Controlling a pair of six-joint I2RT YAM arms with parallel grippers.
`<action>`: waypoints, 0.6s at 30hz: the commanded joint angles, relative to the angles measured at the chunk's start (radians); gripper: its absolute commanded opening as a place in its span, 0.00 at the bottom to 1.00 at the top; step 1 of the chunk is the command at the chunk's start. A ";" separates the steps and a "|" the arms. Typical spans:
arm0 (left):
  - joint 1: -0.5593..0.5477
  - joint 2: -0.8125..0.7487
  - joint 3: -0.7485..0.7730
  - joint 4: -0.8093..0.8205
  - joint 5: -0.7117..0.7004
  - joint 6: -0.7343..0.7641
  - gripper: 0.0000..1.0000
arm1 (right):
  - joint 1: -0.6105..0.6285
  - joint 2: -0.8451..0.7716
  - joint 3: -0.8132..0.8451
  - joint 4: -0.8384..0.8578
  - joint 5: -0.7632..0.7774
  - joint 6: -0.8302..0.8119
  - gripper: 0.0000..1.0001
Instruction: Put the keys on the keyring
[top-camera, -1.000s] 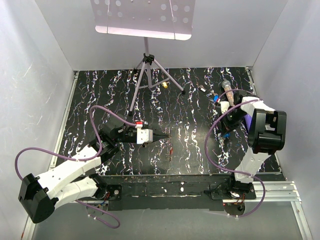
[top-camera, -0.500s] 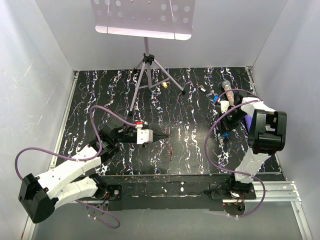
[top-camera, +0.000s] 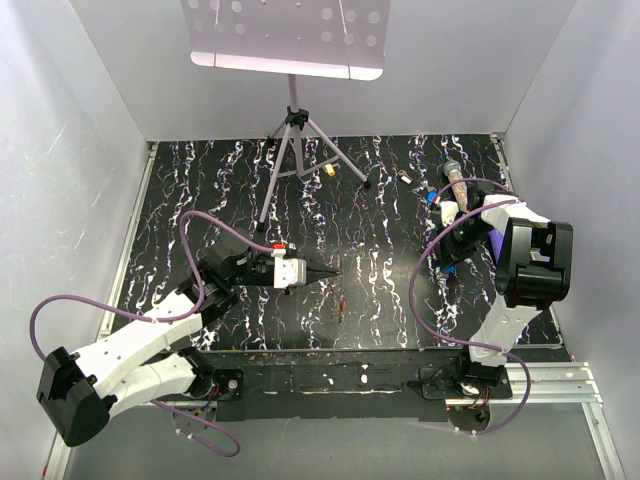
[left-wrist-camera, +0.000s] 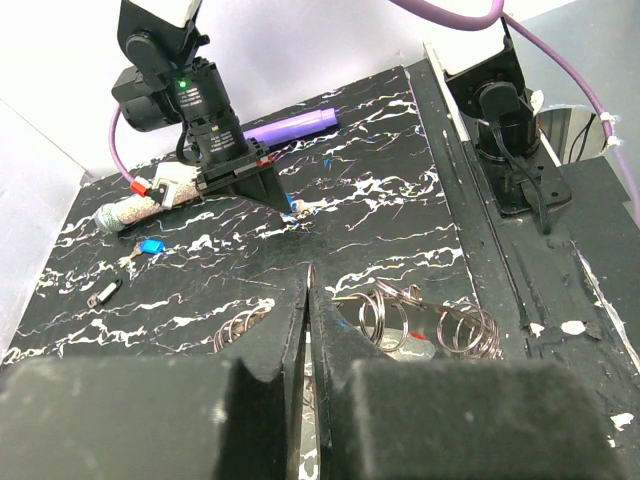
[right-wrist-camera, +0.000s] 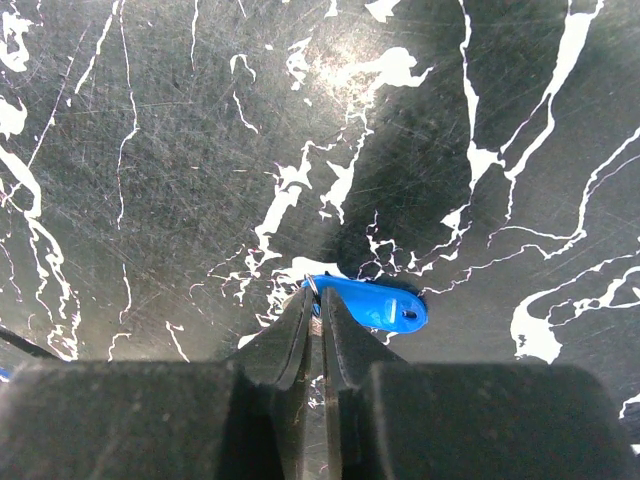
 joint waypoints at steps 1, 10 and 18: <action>-0.004 -0.017 0.012 0.015 0.000 0.014 0.00 | 0.002 0.006 0.022 0.000 -0.015 0.007 0.14; -0.004 -0.017 0.013 0.015 0.000 0.013 0.00 | 0.003 0.008 0.029 -0.006 -0.024 0.007 0.17; -0.004 -0.016 0.013 0.015 0.000 0.014 0.00 | 0.000 0.009 0.039 -0.014 -0.036 0.008 0.18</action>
